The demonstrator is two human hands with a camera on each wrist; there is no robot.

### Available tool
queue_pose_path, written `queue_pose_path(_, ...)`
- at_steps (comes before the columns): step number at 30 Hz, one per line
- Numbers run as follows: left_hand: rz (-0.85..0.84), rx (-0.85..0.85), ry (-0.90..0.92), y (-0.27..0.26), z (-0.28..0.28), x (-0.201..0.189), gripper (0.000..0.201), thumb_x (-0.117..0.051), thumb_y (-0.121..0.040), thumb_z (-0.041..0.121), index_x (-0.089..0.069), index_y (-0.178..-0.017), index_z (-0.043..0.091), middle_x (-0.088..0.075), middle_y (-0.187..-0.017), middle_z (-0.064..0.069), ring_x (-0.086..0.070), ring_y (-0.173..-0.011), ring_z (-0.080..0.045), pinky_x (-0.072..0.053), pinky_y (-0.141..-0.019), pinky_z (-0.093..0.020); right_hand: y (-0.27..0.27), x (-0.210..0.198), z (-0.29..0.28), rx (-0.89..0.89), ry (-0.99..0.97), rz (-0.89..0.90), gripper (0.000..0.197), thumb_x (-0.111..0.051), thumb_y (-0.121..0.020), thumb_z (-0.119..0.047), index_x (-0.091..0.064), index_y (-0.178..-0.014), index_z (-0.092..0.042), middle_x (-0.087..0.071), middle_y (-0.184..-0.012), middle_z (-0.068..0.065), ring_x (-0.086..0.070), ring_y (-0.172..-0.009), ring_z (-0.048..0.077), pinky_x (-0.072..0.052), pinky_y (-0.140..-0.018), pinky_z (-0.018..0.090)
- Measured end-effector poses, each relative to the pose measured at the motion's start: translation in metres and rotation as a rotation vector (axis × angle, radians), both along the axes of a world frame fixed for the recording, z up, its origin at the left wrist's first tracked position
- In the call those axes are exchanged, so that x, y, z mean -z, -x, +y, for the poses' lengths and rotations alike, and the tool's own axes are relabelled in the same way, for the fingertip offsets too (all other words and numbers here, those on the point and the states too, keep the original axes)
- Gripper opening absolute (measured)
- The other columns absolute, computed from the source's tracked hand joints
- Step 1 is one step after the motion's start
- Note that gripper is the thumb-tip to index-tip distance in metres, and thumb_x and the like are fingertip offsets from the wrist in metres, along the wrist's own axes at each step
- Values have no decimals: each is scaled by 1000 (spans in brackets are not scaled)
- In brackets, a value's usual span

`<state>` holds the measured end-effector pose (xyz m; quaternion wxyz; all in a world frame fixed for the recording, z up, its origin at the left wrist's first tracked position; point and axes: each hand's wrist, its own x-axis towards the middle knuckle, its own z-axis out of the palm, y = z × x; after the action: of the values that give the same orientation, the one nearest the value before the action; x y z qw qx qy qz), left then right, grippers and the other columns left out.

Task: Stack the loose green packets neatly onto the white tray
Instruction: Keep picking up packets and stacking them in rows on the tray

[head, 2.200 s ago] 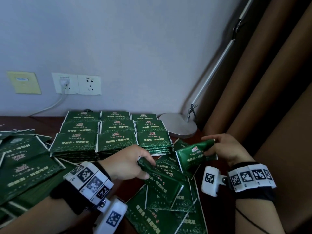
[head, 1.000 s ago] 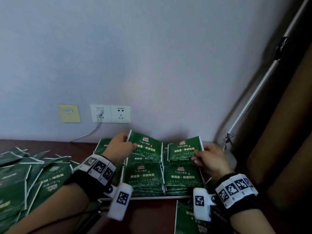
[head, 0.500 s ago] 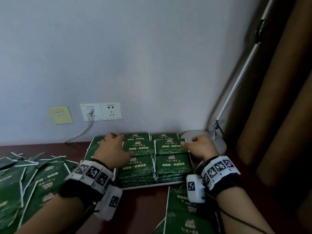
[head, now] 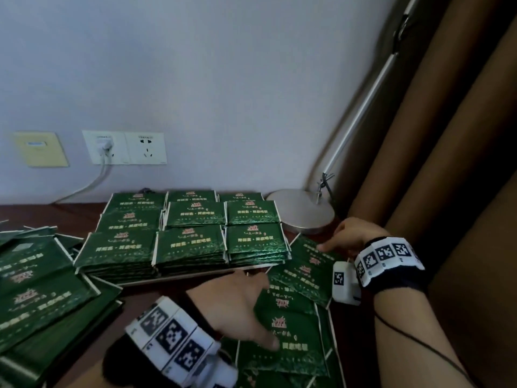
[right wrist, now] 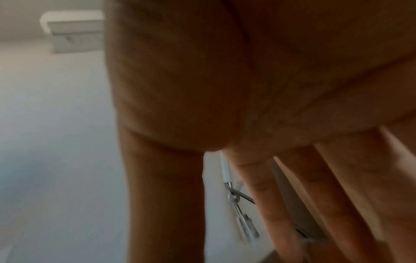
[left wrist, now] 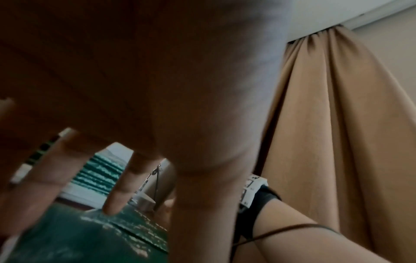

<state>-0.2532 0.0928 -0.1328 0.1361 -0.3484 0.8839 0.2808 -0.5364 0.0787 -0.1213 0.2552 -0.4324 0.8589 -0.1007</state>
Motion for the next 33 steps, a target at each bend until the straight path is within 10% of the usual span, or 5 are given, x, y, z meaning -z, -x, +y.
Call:
queue_pose_path(8, -104, 44, -53, -1, -12, 7, 105, -90, -62, 45, -26, -143, 30, -55, -131, 3, -53, -118, -21, -47, -100, -44, -5, 15, 4, -72, -215, 46, 116, -94, -9, -61, -67, -108, -7, -72, -103, 6, -70, -95, 22, -58, -88, 37)
queue_pose_path(13, -59, -8, -72, 2, -10, 8, 107, -92, -64, 31, -24, -147, 32, -53, -136, 4, -54, -119, -20, -47, -101, -42, -19, 14, 6, -74, -306, 180, 57, -91, -60, -49, -57, -87, -12, -65, -85, 3, -63, -80, 17, -55, -78, 31)
queue_pose_path(21, 71, -46, -22, 1, -13, 7, 85, -87, -72, 18, -42, -140, 41, -44, -142, 10, -49, -122, -15, -45, -103, -33, -15, 14, 6, -93, -257, 199, 48, -89, -65, -32, -70, -101, -7, -72, -102, 9, -69, -95, 23, -58, -83, 34)
queue_pose_path(33, 315, -99, -83, -6, -26, 5, 33, -82, -78, 19, -63, -96, 39, -66, -103, 14, -63, -100, -10, -51, -94, -35, 7, -24, 37, 152, 687, -671, 26, -54, -92, 11, -56, -97, -15, -62, -88, 10, -62, -57, 16, -51, -41, 25)
